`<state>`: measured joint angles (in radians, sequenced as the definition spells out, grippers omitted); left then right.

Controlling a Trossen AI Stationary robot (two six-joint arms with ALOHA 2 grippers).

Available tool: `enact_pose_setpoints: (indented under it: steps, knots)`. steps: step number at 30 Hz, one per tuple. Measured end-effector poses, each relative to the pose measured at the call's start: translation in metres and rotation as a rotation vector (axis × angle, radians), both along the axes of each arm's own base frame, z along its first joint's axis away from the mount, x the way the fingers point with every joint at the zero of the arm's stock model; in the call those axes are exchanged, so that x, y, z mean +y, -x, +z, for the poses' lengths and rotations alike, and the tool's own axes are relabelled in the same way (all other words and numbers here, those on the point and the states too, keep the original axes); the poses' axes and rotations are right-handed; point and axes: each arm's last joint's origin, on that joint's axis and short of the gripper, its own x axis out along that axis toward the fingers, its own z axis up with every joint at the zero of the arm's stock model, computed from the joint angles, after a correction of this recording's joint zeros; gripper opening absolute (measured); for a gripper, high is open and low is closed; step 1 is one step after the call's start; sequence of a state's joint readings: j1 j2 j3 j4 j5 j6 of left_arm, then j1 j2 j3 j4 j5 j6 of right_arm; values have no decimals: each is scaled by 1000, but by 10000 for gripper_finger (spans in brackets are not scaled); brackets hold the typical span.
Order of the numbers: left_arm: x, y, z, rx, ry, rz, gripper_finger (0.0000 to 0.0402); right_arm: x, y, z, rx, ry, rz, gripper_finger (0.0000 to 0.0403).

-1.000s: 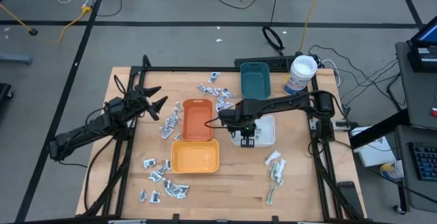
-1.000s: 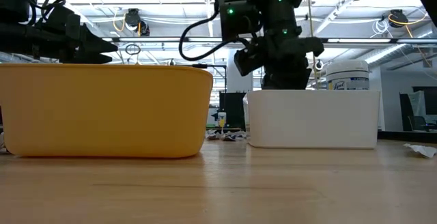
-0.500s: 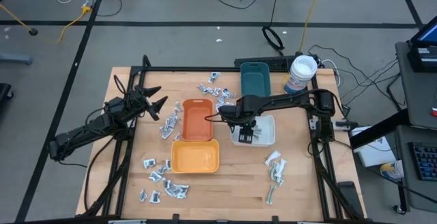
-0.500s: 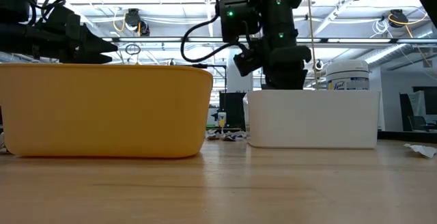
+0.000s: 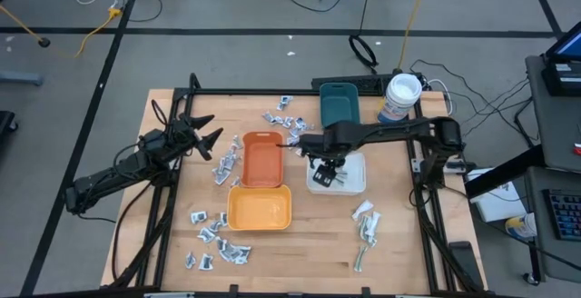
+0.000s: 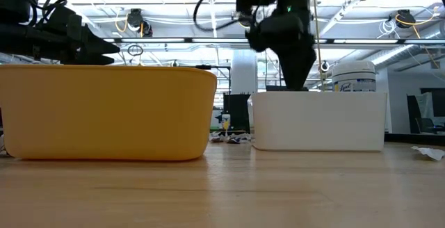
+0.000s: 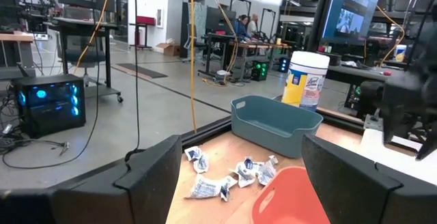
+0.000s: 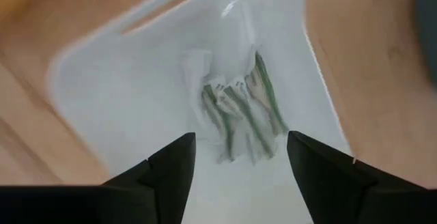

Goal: Pick & Place First Aid Supplies
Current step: Put the green sachet into the white bin

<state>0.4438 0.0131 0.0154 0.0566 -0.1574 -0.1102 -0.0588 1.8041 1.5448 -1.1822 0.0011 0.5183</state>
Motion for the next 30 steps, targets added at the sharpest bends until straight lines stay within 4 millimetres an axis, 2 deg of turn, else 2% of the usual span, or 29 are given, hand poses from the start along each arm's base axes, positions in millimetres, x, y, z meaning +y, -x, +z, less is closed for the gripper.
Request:
enact_pose_setpoints:
  steps: [6, 10, 14, 23, 30]
  knots:
    - [0, 0, 0, 1, 1, 0, 308, 16, 10, 21, -63, -27, -311, 209]
    - [0, 0, 0, 1, 1, 0, 308, 36, 16, 32, -97, -60, -515, 206]
    - [0, 0, 0, 1, 1, 0, 308, 61, 21, 36, -109, -66, -645, 205]
    - [0, 0, 0, 1, 1, 0, 308, 144, 45, 35, -96, -95, -833, 205]
    - [0, 0, 0, 1, 0, 0, 308, 204, 67, 24, -71, -126, -922, 205]
